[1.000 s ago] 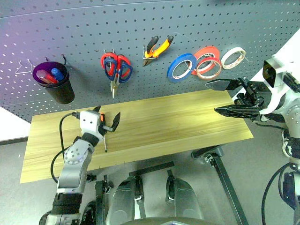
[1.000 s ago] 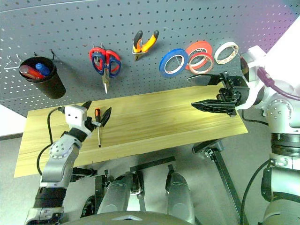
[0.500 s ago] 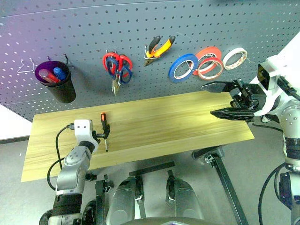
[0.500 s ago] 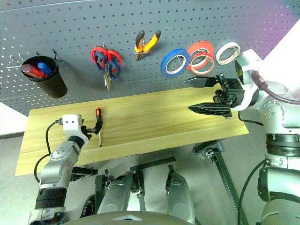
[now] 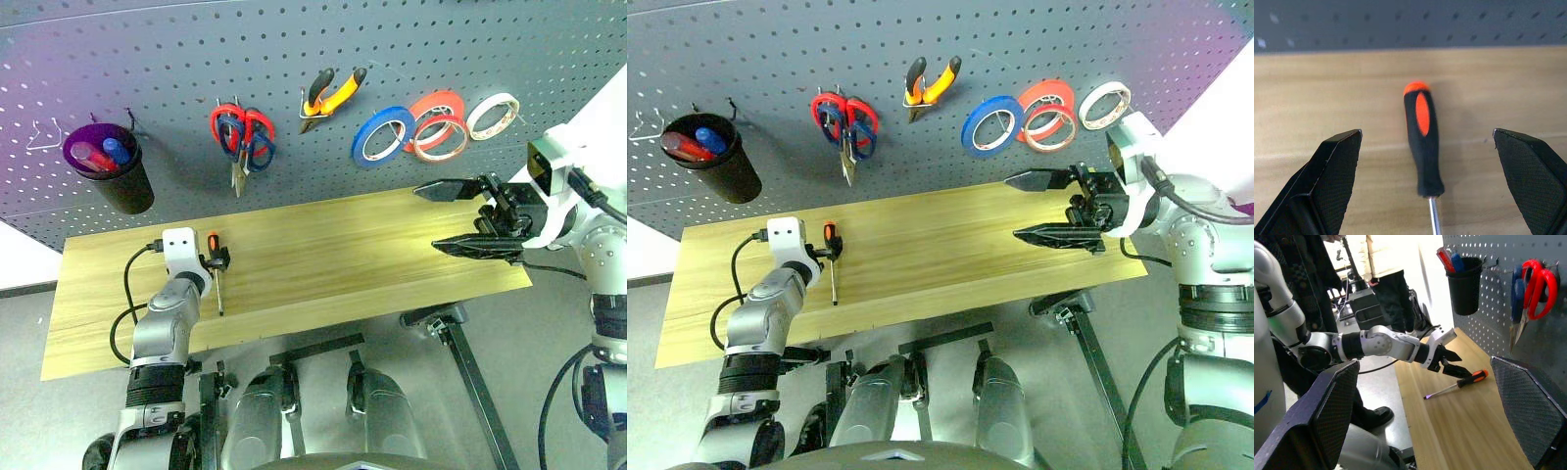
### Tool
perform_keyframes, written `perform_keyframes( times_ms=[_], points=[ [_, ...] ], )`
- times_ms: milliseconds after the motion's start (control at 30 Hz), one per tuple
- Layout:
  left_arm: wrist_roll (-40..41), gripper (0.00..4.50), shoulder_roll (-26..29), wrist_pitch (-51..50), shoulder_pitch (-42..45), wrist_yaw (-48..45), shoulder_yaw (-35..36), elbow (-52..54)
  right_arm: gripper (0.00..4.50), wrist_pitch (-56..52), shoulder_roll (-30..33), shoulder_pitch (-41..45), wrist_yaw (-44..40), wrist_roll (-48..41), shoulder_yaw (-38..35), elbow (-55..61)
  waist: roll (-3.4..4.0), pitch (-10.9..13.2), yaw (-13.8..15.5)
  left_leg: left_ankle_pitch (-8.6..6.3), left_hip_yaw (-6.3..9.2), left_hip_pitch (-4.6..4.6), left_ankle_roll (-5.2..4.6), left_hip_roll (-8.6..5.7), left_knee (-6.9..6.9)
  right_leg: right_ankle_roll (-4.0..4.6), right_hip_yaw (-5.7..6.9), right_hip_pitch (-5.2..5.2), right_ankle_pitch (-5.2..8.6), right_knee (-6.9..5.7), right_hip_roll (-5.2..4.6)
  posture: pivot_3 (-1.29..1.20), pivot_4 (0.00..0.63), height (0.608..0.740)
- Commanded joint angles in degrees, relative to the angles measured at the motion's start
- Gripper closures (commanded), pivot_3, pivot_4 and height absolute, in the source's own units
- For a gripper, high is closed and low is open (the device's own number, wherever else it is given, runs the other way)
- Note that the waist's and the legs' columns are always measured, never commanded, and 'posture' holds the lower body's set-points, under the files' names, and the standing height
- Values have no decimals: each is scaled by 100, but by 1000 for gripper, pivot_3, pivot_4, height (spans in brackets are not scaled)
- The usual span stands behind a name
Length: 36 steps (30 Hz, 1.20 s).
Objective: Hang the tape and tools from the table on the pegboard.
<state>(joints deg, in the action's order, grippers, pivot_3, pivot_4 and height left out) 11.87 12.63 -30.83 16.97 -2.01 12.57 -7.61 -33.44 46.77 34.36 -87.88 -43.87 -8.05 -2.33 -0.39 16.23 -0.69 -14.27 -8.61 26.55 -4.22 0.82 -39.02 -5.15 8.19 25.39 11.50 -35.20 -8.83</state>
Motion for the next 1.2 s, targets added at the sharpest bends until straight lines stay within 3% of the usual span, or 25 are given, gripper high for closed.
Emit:
perform_keyframes(
  times_ms=[33,967,1200],
  points=[
    [1,14,-14,-11,181,72,92,-105,0,-68,129,5,50,-125,-183,253,8,12,6,1,0,0,1,0,0,0,0,0,0,0,0,-93,313,723],
    [-42,14,-217,-275,988,354,48,-1101,0,-223,254,-249,186,-151,-308,505,-8,214,-11,5,0,5,9,0,7,-1,0,2,0,7,-4,-130,340,723],
    [-94,2232,-256,-292,987,595,88,-1085,0,-238,261,-208,227,-142,-301,463,-9,220,-9,5,-1,6,8,0,10,-1,1,4,0,7,-4,-128,341,723]
  ],
)
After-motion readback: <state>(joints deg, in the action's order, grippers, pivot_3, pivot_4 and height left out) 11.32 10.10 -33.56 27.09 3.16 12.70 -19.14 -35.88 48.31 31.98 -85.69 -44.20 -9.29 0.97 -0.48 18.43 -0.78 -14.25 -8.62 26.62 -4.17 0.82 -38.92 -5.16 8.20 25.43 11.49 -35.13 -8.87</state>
